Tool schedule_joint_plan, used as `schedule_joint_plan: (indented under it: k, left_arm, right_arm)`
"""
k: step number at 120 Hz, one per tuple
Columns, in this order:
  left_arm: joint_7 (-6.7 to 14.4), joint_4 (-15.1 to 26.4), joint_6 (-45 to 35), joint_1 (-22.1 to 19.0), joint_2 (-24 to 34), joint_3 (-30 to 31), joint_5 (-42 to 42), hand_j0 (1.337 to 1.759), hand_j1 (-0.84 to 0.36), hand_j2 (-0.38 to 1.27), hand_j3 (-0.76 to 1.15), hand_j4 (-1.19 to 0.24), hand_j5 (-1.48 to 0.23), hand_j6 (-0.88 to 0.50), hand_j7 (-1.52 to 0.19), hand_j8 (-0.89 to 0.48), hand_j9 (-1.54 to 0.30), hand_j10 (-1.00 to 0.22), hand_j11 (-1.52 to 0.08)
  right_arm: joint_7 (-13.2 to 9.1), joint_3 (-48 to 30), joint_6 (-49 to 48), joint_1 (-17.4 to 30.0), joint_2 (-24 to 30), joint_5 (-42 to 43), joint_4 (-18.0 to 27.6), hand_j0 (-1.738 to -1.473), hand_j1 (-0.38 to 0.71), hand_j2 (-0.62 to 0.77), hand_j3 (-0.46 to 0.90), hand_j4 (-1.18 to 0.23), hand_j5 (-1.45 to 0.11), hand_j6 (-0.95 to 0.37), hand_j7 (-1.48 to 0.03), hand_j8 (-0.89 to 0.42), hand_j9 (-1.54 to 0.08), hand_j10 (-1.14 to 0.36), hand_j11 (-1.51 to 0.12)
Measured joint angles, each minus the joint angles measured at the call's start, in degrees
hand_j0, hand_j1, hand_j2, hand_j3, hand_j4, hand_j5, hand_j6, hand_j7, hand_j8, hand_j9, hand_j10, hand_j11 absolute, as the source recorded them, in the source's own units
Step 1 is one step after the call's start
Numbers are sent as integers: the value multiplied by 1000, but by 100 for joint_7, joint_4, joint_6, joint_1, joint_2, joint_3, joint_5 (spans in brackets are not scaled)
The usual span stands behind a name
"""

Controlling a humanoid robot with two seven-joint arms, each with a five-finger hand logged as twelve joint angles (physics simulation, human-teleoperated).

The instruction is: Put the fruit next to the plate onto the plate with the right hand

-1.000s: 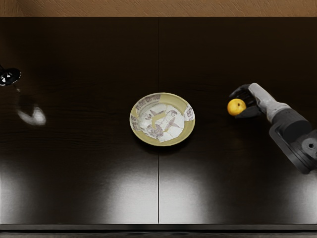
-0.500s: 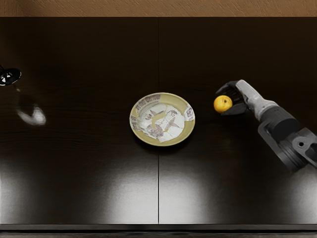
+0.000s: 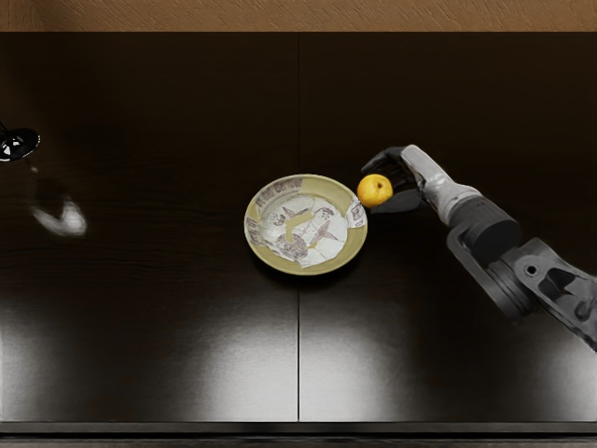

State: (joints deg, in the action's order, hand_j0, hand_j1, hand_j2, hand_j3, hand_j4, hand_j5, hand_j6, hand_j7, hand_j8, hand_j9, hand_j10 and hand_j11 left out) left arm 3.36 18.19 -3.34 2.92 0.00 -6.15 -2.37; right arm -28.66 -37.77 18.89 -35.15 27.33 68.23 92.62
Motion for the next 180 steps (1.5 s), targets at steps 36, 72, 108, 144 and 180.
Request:
schedule_joint_plan:
  k: [36, 72, 108, 144, 180]
  left_arm:
    - [0, 0, 0, -2, 0, 0, 0, 1658, 345, 0, 0, -4, -5, -4, -5, -4, -5, -4, -5]
    - [-2, 0, 0, 0, 0, 0, 0, 1658, 345, 0, 0, -4, -5, -3, -5, -3, -5, -3, -5]
    - [0, 0, 0, 0, 0, 0, 0, 1658, 345, 0, 0, -3, -5, -3, -5, -3, -5, -3, -5]
    - [-2, 0, 0, -1, 0, 0, 0, 1658, 345, 1, 0, -4, -5, -4, -5, -3, -5, -4, -5]
    - [-1, 0, 0, -1, 0, 0, 0, 1658, 344, 1, 0, -4, -5, -4, -5, -4, -5, -4, -5]
  right_arm:
    - [-1, -1, -6, -53, -420, 4, 0, -1658, 272, 139, 0, -581, -772, -468, -764, -433, -769, -583, -768]
    - [0, 57, -66, -79, -787, 4, -9, -1658, 273, 145, 0, -582, -776, -469, -766, -432, -772, -584, -773]
    - [8, 299, -60, -20, -928, 12, -46, -1658, 275, 154, 0, -589, -784, -466, -775, -430, -781, -590, -781]
    - [9, 293, 28, -10, -1027, 29, -104, -1658, 33, 21, 0, -341, -450, -304, -446, -291, -448, -342, -448]
    - [1, 229, 18, -38, -1019, 31, -103, -1658, -187, -7, 0, -141, -185, -133, -184, -130, -184, -141, -184]
